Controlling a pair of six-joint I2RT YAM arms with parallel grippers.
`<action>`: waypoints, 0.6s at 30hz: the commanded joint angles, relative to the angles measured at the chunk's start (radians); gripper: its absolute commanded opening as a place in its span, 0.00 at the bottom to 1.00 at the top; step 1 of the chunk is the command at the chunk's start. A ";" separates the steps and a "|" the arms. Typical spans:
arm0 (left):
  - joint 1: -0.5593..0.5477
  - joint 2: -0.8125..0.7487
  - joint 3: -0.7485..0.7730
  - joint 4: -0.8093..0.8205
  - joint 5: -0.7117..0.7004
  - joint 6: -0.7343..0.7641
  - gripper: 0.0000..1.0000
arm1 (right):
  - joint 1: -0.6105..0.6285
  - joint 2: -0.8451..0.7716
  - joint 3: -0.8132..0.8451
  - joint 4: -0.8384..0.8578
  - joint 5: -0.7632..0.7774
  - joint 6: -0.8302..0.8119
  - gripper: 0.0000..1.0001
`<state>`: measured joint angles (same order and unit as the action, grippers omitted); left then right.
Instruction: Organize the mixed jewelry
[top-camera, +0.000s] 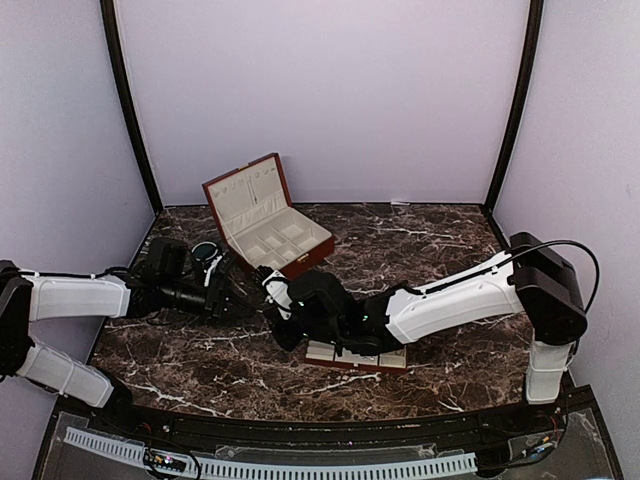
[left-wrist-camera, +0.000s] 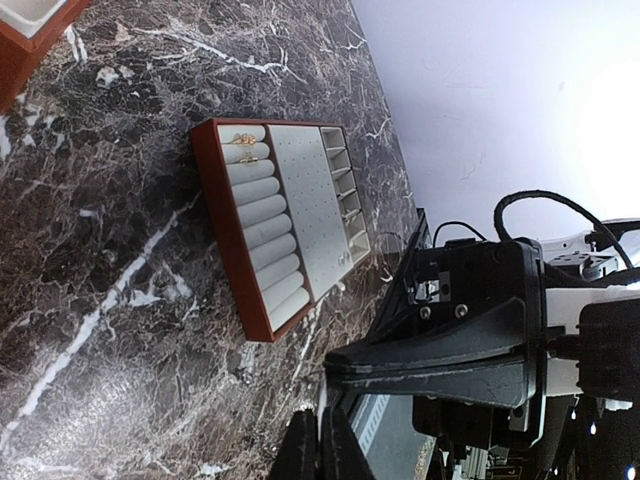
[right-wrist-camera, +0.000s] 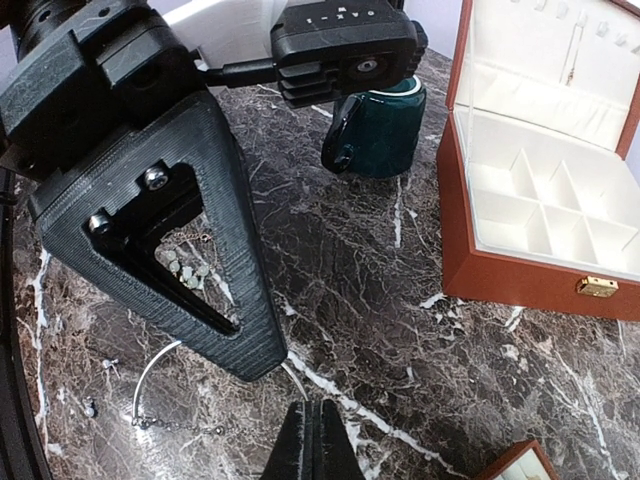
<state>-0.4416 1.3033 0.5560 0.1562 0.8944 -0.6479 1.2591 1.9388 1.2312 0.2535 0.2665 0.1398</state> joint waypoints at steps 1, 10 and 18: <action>-0.005 -0.041 -0.006 0.005 -0.046 0.000 0.00 | 0.005 -0.019 0.026 0.016 0.010 0.002 0.07; -0.003 -0.090 0.162 -0.087 -0.286 0.091 0.00 | -0.005 -0.196 -0.070 0.028 0.059 0.038 0.54; 0.004 0.107 0.400 -0.132 -0.364 0.211 0.00 | -0.076 -0.402 -0.265 0.014 0.104 0.154 0.60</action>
<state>-0.4423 1.3334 0.8654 0.0700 0.5999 -0.5323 1.2270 1.6146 1.0470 0.2562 0.3309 0.2192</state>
